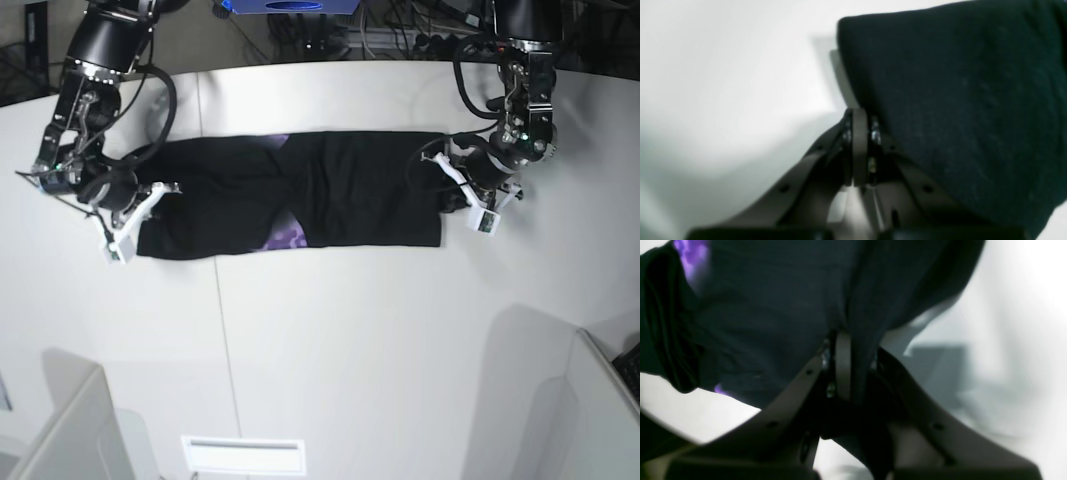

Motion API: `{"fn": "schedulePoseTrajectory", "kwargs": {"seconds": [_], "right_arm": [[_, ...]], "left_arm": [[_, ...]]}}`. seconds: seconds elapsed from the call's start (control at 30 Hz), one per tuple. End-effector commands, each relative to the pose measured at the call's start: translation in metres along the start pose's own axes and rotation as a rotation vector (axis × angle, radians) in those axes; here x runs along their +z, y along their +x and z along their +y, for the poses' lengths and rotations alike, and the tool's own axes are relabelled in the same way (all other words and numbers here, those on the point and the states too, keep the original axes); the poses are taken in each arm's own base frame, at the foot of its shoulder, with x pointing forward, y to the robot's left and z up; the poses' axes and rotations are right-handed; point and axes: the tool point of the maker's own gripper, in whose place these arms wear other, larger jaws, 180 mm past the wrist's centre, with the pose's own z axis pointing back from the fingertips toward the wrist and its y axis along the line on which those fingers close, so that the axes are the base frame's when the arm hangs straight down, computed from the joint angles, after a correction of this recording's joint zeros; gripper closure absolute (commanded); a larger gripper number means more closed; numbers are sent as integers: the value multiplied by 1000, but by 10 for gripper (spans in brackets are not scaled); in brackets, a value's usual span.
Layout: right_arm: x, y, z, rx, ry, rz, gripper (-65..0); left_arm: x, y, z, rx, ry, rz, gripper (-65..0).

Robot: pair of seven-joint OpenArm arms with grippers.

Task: Fold the T-shirt properly
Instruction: 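Move both grippers to the strip's two ends and grasp them, then fold both ends of the strip inward toward each other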

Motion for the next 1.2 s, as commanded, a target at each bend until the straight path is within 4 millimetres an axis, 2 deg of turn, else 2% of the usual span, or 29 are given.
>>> {"fn": "schedulePoseTrajectory", "kwargs": {"seconds": [0.0, 0.03, 0.1, 0.17, 0.3, 0.5, 0.67, 0.83, 1.0, 1.17], "right_arm": [[6, 12, 2, 55, -33, -24, 0], [7, 15, 7, 91, -56, -26, 0], [10, 20, 12, 141, -101, -30, 0], [13, 25, 19, 163, -128, -44, 0], [19, 28, 33, 201, -152, -70, 0], [22, 32, 71, 227, -95, -117, 0], [19, 29, 87, 199, -56, -127, 0], [20, 29, 95, 189, -37, -139, 0], [21, 29, 113, 166, 55, -165, 0], [22, 31, 123, 64, 120, -190, 0]], "left_arm": [[1, -18, -1, -24, 5, 88, 0], [-2, -15, -11, -27, -12, 77, 0], [-4, -14, -18, -30, -23, 75, 0], [-4, -11, -19, -31, -24, 69, 0], [-7, -1, -16, -35, -18, 51, 0], [-10, 15, -12, -46, -13, 21, 0], [-12, 32, -10, -56, -8, -9, 0], [-16, 42, -7, -57, -5, -23, 0], [-35, 34, -14, -33, -35, 20, 0], [-38, 37, -16, -36, -41, 16, 0]]}}
